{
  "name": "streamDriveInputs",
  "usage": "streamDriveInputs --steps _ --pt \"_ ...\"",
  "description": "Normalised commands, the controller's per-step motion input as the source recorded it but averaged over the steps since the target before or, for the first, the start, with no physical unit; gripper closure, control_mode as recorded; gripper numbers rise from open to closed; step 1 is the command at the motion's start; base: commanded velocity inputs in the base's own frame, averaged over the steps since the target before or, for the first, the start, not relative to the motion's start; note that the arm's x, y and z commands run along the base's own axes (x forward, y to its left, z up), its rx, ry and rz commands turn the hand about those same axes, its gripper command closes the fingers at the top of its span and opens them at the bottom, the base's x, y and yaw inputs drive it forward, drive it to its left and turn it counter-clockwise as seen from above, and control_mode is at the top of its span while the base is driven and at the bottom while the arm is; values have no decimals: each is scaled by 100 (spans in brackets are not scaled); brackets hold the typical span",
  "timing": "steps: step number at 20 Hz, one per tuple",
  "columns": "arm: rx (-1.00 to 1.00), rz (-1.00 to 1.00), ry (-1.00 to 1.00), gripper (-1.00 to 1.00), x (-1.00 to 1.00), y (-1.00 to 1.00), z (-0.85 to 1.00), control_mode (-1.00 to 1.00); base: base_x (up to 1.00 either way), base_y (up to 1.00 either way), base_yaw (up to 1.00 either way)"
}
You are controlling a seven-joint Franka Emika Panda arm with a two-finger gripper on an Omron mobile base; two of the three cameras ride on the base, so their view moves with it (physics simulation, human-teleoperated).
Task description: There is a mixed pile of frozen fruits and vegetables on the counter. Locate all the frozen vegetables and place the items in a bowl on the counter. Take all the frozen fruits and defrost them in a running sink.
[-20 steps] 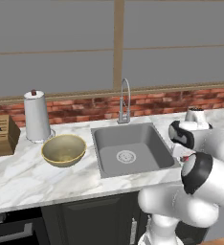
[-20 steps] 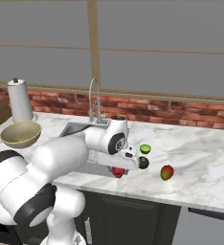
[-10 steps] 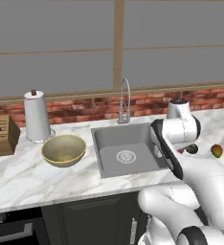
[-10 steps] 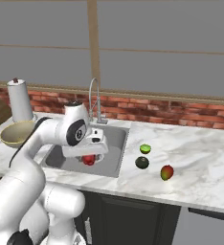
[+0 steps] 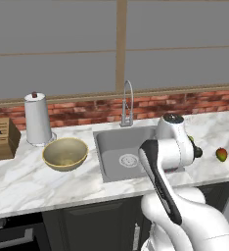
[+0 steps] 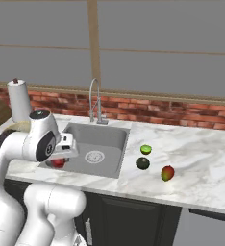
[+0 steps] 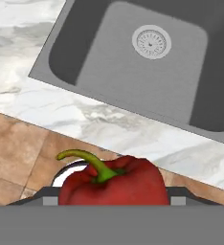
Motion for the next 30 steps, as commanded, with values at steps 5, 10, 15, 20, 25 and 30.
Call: streamDriveInputs --steps 5,10,15,20,25,30 --pt "-10 18 4 100 4 100 75 -100 0 0 0" --pt "-10 11 12 100 43 100 67 -100 0 0 0" --pt "-2 6 9 100 93 100 24 -100 0 0 0" --pt "0 0 5 100 100 100 4 -100 0 0 0" --pt "0 0 5 100 99 100 -5 -100 0 0 0" --pt "0 3 3 100 72 74 -12 -100 0 0 0"
